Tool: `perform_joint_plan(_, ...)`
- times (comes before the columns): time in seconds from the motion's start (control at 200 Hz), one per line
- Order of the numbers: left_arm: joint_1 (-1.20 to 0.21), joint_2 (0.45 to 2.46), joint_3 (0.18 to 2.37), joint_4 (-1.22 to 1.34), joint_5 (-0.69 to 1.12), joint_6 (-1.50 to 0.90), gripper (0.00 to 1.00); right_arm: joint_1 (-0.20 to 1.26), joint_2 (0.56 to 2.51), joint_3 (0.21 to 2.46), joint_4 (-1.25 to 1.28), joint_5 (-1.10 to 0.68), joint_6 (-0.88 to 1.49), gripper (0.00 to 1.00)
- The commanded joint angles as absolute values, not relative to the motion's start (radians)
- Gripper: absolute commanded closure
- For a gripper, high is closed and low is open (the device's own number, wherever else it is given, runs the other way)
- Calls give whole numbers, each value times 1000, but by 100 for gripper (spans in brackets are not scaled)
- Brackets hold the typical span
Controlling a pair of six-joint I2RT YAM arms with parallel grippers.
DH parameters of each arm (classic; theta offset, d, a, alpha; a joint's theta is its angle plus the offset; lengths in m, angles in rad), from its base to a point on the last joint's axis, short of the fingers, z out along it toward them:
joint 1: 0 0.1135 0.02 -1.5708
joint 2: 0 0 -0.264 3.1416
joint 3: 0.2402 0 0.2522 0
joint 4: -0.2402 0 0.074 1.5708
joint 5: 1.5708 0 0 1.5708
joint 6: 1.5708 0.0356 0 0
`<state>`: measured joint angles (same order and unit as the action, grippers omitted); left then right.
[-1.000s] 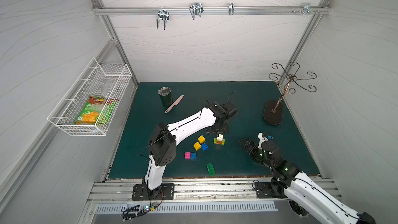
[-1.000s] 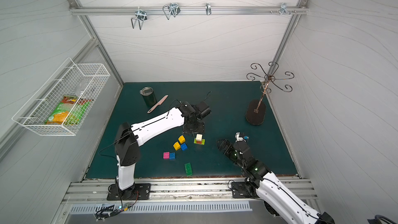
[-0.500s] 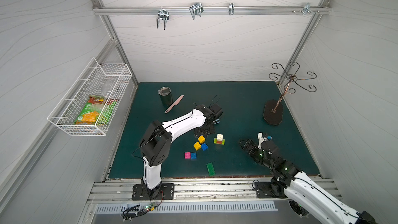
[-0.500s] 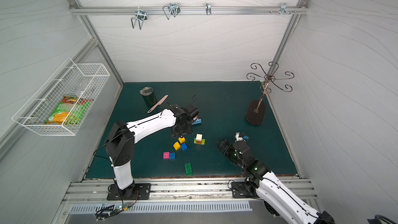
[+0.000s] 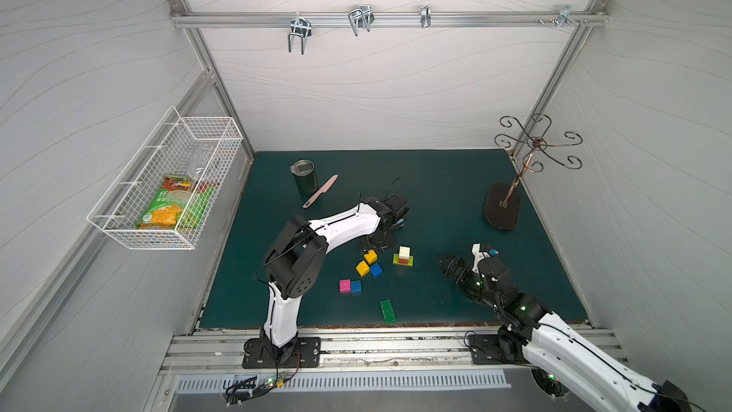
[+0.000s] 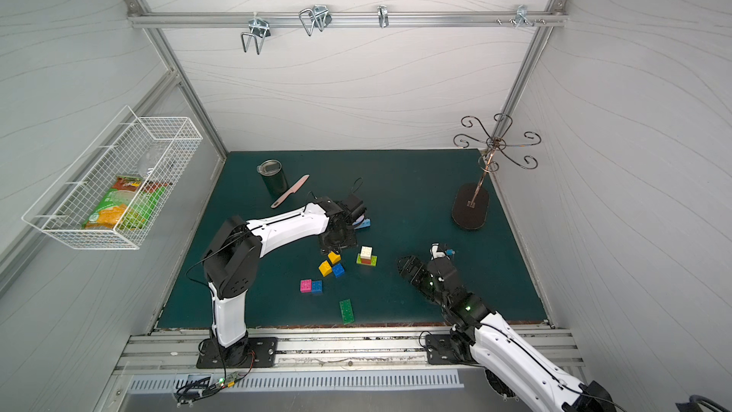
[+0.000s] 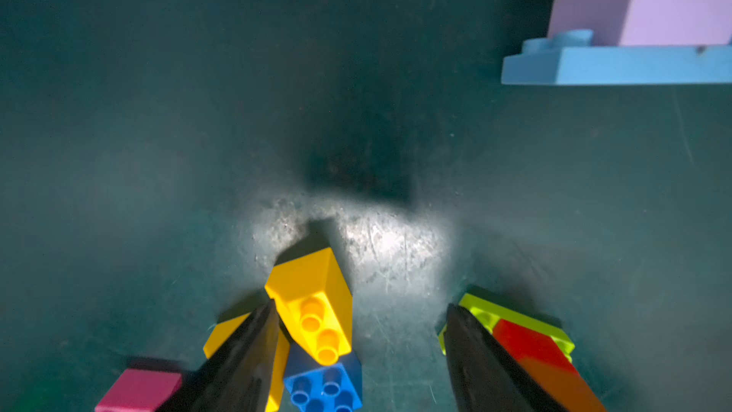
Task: Assemble the number 1 with lego
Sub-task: Pick up the lego brick from the center of the board.
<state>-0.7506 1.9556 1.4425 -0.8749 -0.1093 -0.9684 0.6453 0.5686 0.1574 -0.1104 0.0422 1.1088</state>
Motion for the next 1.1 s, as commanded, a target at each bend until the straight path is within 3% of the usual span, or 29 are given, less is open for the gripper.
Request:
perform_joint_plan(0.0, -742, 1976, 1433, -843, -91, -960, 28, 638, 586, 144, -72, 34, 1095, 1)
perform_joint_plan(0.58, -743, 1990, 1367, -773, -51, -960, 27, 638, 678, 163, -30, 21, 1087, 1)
perform_joint_plan(1.091, -797, 2064, 1523, -949, -146, -892, 31, 637, 679, 162, -29, 23, 1085, 1)
